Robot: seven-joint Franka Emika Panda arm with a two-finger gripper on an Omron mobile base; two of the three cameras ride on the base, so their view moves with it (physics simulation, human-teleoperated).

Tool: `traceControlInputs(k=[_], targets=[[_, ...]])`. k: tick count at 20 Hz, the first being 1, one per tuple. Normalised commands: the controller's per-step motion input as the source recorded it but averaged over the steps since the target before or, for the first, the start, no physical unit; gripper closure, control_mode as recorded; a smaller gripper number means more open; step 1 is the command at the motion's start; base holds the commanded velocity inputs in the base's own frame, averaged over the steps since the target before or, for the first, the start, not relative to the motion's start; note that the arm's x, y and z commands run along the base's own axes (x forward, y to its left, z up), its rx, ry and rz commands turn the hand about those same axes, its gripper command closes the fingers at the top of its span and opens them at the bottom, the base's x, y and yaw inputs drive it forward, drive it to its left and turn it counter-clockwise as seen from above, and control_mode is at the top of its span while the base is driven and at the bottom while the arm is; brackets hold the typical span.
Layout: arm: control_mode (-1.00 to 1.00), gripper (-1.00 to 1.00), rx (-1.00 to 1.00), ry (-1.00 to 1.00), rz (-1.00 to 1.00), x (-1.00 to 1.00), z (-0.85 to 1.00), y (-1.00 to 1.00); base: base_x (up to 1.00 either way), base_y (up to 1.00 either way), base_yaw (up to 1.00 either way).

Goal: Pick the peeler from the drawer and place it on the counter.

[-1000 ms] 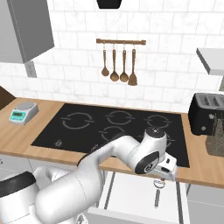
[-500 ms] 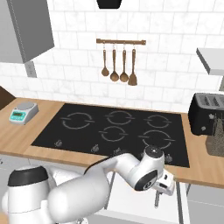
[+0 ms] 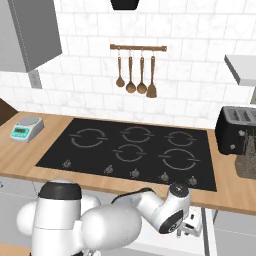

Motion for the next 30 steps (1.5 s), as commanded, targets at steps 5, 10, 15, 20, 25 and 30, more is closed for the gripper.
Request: traceControlInputs(k=[5,10,15,20,25,30], targets=[[-1.0,-1.0,0.0,0.04,0.01,-0.29,-0.26,-0.12,0.0,0.0,0.0],[-1.0,-1.0,0.0,0.03,0.0,-0.48,-0.12,-0.2,0.0,0.0,0.0],[-1.0,-1.0,0.0,0.03,0.0,-0.49,-0.17,-0.32,0.0,0.0,0.0],[-1.0,-1.0,0.0,0.08,0.0,-0.37,-0.07,-0.28,0.0,0.0,0.0],[-1.0,-1.0,0.0,0.12,0.0,-0.39,-0.07,-0.35,0.0,0.0,0.0],[-1.0,-1.0,0.0,0.13,0.0,-0.5,-0.16,-0.38,0.0,0.0,0.0]])
